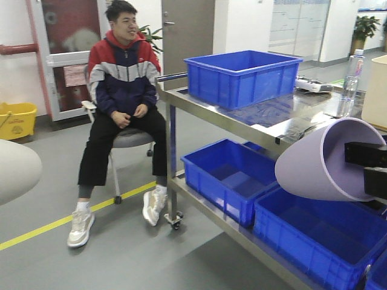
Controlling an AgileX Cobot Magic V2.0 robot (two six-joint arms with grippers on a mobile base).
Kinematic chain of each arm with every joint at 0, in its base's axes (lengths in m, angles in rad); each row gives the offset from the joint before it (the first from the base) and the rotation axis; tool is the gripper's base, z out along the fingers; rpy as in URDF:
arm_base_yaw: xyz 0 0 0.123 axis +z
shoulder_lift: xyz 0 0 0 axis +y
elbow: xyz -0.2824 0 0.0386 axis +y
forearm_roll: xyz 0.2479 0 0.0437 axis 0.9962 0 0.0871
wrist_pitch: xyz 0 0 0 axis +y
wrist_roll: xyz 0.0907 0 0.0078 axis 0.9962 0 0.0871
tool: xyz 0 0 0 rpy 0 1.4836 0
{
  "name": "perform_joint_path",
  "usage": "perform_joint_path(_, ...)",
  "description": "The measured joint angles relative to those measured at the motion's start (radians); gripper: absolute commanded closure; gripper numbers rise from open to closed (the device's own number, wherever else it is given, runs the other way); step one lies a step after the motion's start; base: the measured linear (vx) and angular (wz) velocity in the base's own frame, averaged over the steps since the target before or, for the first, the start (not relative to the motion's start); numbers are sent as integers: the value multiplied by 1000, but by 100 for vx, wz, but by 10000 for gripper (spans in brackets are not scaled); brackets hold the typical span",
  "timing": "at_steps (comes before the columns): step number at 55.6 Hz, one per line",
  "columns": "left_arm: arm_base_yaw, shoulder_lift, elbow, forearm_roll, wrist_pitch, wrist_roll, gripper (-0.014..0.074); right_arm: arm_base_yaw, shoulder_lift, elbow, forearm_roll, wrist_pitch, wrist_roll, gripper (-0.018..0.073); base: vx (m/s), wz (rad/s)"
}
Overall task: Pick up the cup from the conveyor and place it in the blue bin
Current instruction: 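Hold both cups while the base drives to the blue bins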
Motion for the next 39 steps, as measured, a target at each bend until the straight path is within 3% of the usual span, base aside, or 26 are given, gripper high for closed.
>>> perform_joint_path(18,0,0,0,0,0,0,596,0,0,0,2,0,0,568,35,-40)
perform_joint_path(39,0,1,0,0,0,0,596,0,0,0,2,0,0,568,31,-72)
